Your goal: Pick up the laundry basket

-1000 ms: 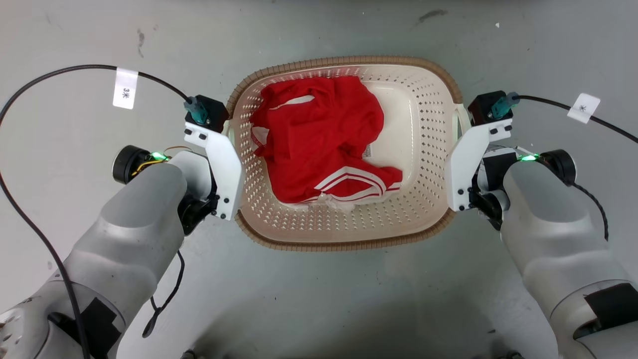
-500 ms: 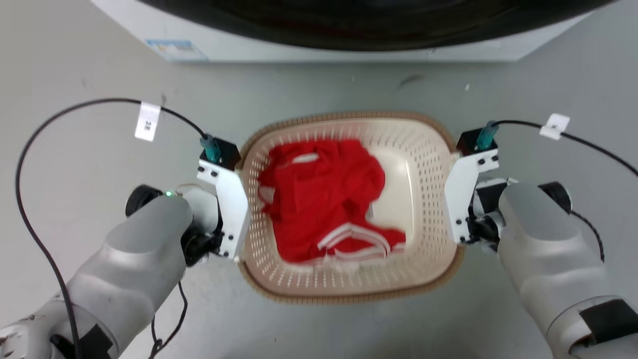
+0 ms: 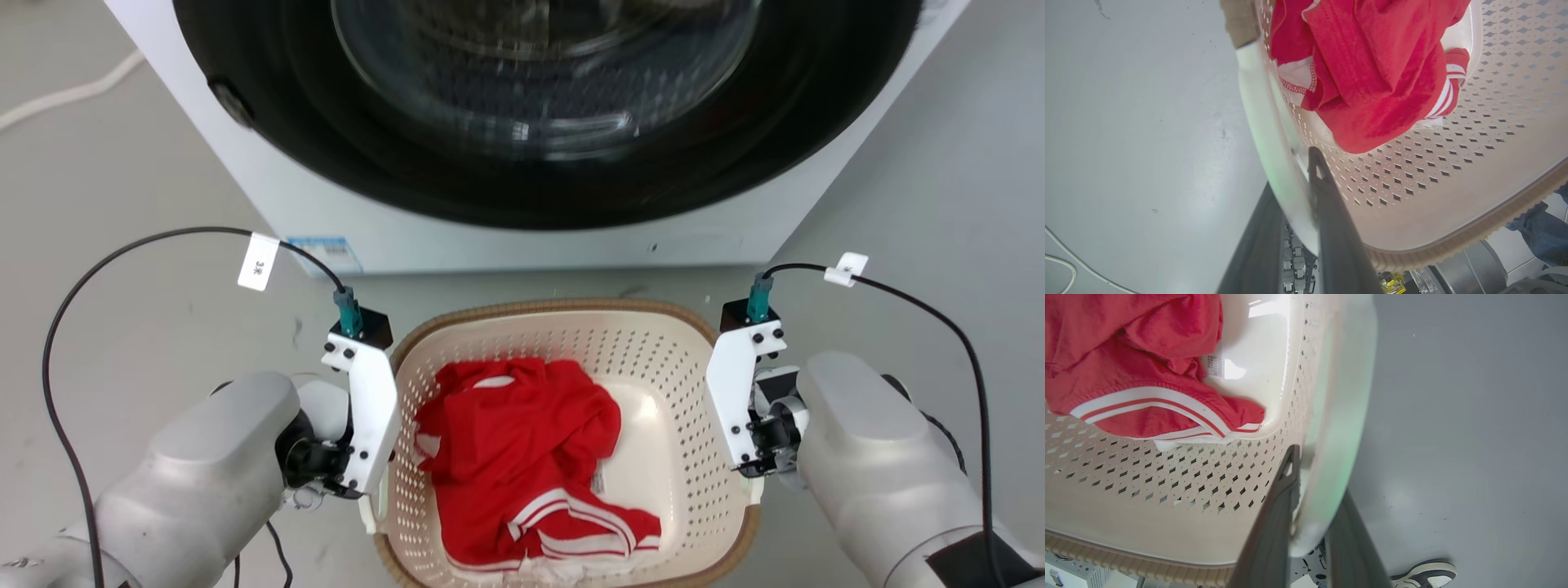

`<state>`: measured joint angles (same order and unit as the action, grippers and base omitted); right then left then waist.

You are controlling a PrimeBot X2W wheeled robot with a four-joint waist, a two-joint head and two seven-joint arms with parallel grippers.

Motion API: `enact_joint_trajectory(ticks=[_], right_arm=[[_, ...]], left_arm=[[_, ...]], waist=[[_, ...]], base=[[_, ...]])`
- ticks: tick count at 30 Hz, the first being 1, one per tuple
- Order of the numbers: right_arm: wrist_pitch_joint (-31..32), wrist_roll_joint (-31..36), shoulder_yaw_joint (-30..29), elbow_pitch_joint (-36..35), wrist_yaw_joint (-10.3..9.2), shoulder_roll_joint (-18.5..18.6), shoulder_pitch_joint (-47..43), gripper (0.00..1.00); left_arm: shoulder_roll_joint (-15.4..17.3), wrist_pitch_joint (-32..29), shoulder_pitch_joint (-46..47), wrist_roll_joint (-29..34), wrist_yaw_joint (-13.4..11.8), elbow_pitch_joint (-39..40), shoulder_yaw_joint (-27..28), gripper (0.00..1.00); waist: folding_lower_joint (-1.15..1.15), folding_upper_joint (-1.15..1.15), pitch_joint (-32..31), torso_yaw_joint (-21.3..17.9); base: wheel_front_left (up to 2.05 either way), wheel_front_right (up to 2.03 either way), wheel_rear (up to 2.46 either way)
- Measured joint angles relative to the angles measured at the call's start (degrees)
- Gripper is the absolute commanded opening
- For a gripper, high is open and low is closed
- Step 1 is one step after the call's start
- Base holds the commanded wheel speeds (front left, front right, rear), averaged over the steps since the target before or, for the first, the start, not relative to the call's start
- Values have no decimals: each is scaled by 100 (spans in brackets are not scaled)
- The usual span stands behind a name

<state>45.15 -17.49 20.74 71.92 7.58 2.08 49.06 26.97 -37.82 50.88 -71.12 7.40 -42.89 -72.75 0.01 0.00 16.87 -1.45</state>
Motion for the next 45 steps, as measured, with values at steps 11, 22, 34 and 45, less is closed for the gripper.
enact_joint_trajectory(ticks=[11, 22, 34, 45], right_arm=[[660, -537, 437, -312, -1, -3, -380, 0], [889, -810, 634, -347, -2, 1, -613, 0], [902, -868, 735, -282, -2, 5, -630, 0], [887, -972, 815, -280, -2, 13, -682, 0]], left_arm=[[158, -600, -503, -363, 0, 110, -24, 0], [123, -794, -800, -581, 0, 13, -30, 0], [57, -926, -841, -720, -1, -77, -34, 0], [31, -991, -841, -773, -1, -123, -41, 0]], waist=[[1, 0, -1046, -219], [0, 0, -1465, -365], [-1, 0, -1557, -403], [-1, 0, -1571, -380]], base=[[0, 0, 0], [0, 0, 0], [0, 0, 0], [0, 0, 0]])
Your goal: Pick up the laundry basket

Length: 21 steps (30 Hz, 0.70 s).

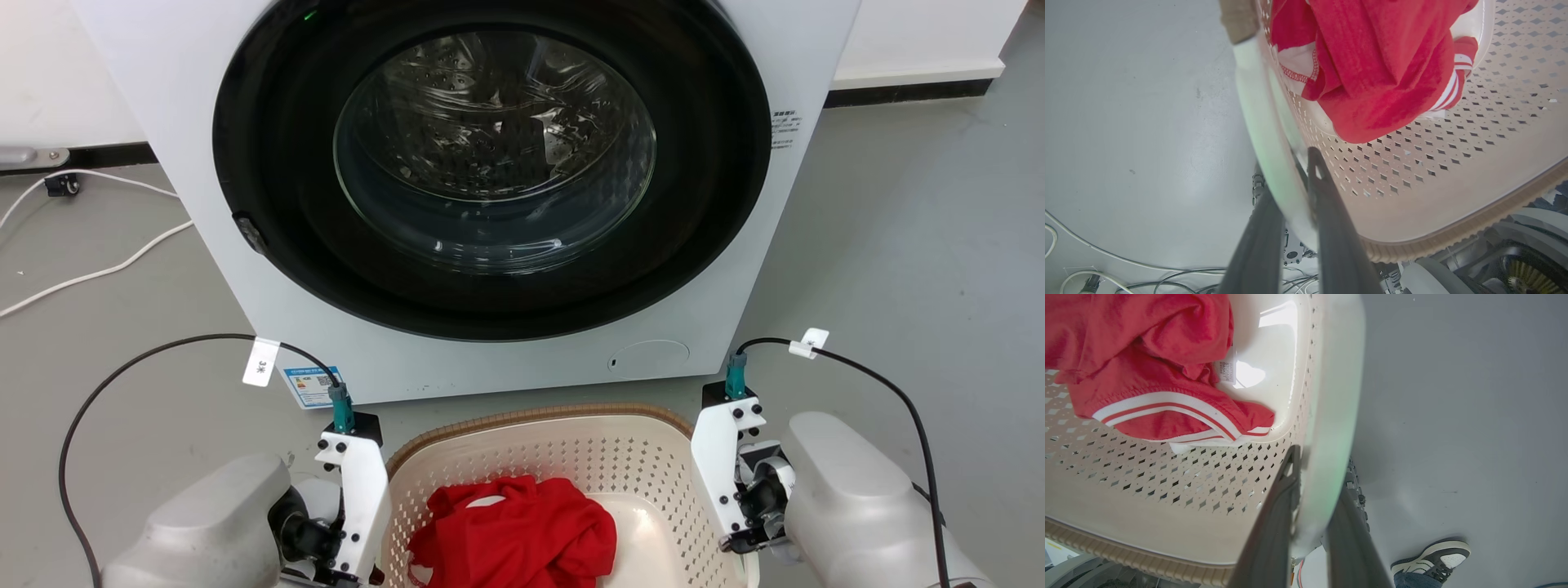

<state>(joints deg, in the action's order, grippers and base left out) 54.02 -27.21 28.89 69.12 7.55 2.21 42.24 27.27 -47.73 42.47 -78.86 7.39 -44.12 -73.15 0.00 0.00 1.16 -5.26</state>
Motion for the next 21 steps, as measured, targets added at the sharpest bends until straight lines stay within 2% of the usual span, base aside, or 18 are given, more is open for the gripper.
enact_joint_trajectory(ticks=[21], right_arm=[[-38, -170, 109, 81, 0, -1, -26, 0]], left_arm=[[-78, -9, 3, -14, 1, -197, -3, 0]], waist=[[0, 0, 16, 12]], base=[[0, 0, 0]])
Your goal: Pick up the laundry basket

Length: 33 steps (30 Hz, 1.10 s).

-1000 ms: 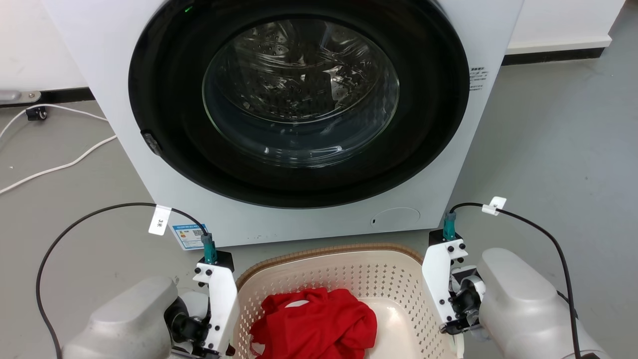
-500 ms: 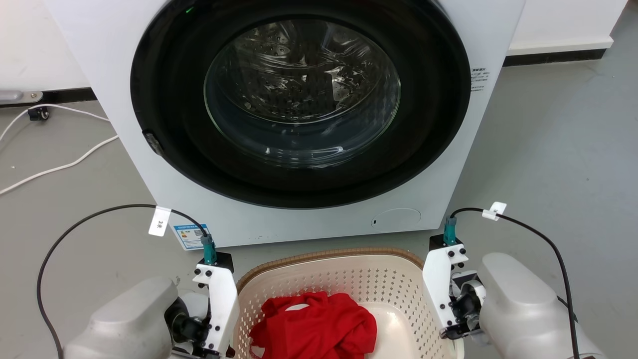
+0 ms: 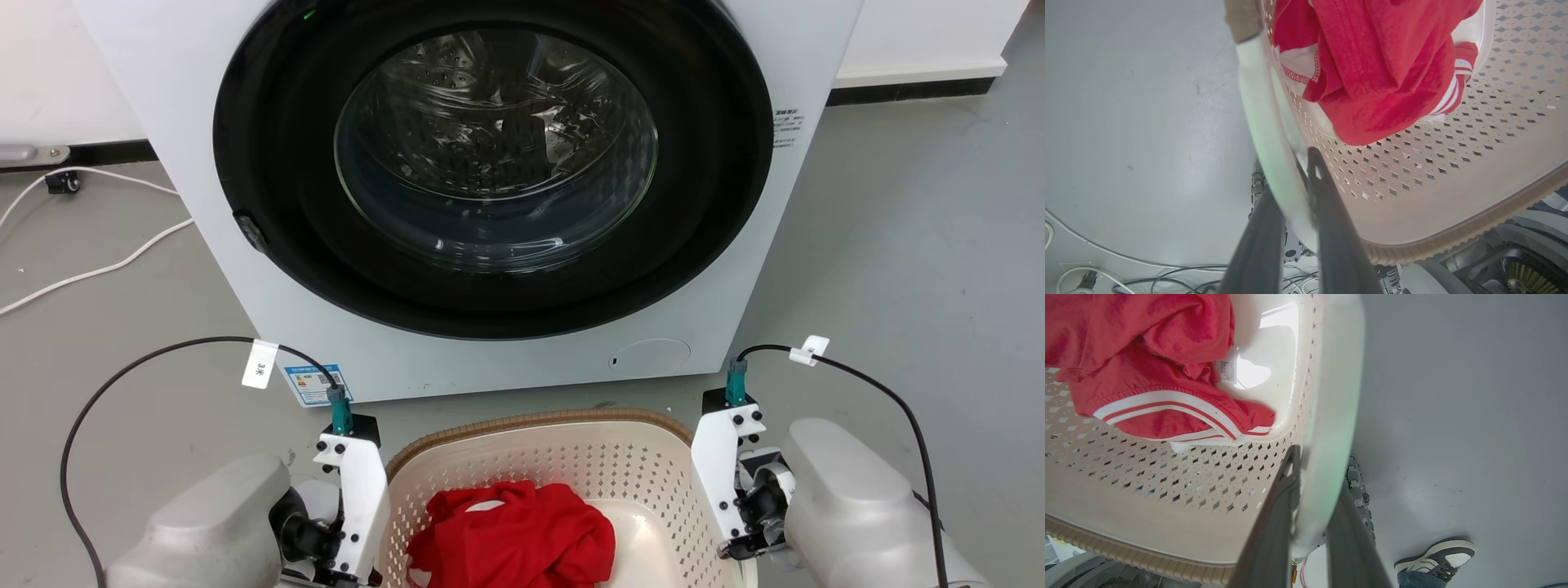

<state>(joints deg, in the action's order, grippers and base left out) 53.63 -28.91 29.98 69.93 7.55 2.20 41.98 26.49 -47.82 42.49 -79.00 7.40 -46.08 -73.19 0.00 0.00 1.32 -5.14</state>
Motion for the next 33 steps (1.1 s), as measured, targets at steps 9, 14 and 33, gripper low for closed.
enact_joint_trajectory(ticks=[9, 14, 33], right_arm=[[-16, -82, 49, 32, 0, -1, 3, 0], [-22, -122, 86, 42, 0, -1, 31, 0], [-52, -249, 203, 104, 0, -3, 71, 0]], left_arm=[[-9, -26, 7, -2, 0, -40, 0, 0], [-10, -41, 17, -2, 0, -48, 0, 0], [-30, -92, 64, -16, 1, -118, 0, 0]], waist=[[0, 0, 4, 1], [0, 0, 18, -2], [0, 0, 49, 9]], base=[[0, 0, 0], [0, 0, 0], [0, 0, 0]])
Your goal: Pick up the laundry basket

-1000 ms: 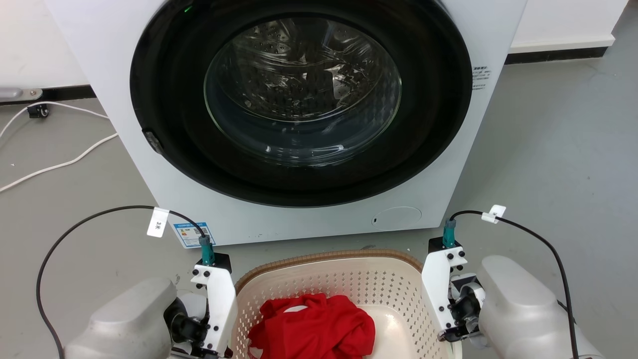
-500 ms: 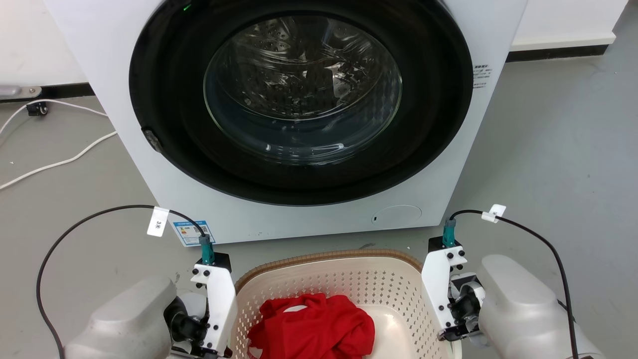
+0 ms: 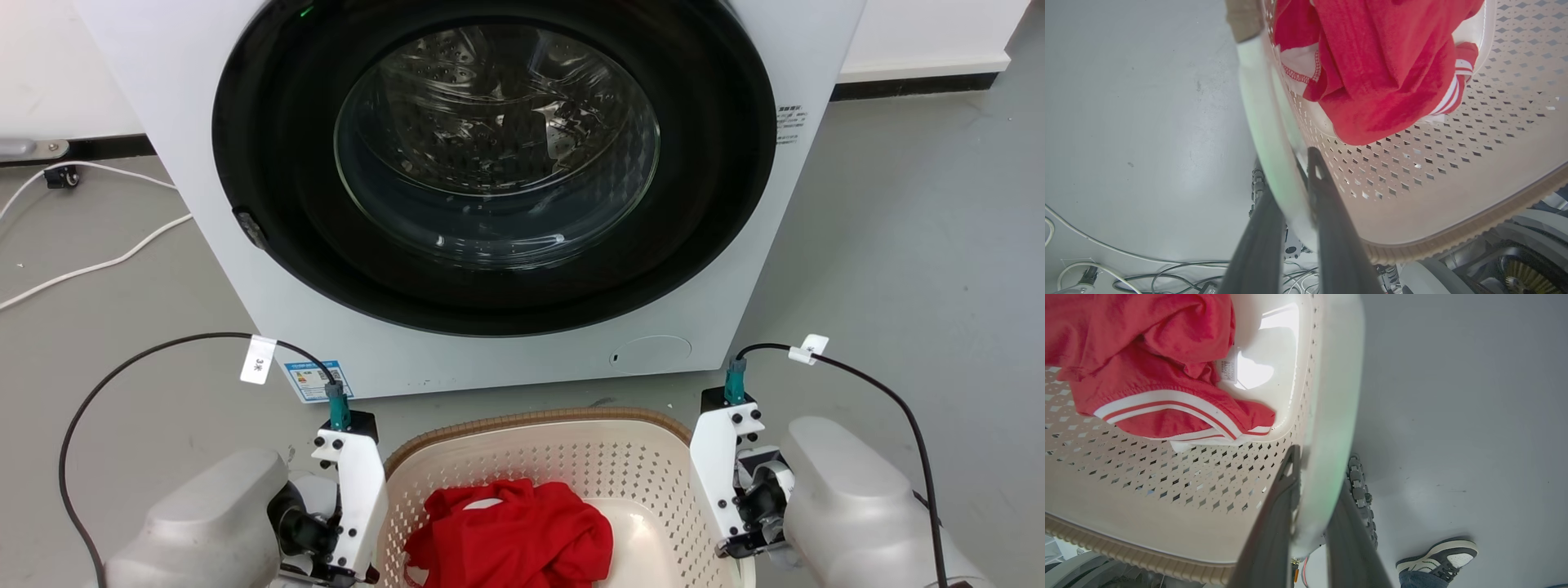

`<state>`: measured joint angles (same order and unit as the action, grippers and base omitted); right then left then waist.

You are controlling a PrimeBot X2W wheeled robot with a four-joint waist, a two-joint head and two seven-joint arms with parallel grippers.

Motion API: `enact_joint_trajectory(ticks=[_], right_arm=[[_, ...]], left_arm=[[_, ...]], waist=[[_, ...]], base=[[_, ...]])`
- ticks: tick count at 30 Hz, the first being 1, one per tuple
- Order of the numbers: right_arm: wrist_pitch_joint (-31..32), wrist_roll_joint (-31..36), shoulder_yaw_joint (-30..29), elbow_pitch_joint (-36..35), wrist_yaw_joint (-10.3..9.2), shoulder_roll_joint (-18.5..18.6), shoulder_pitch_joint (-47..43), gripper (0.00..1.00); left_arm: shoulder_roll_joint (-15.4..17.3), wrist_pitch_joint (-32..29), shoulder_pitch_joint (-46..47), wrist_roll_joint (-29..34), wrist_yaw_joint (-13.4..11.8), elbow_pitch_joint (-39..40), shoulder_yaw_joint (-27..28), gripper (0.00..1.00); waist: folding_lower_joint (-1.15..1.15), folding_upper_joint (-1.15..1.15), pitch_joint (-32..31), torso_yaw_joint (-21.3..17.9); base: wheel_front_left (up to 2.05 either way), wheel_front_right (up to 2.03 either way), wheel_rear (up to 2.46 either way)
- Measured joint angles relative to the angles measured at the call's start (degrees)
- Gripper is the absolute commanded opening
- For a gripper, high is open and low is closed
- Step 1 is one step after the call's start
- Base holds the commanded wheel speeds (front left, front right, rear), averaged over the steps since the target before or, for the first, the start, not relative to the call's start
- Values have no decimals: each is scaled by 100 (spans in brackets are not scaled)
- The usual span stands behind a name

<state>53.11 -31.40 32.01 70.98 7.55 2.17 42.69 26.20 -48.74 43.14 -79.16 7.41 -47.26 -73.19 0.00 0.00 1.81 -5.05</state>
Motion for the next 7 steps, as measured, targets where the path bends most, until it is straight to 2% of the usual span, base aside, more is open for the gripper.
enact_joint_trajectory(ticks=[7], right_arm=[[-15, -38, 31, 37, 0, 0, 38, 0]], left_arm=[[-5, 0, 5, -10, -1, -13, 0, 0]], waist=[[0, 0, -2, 11]], base=[[0, 0, 0]])
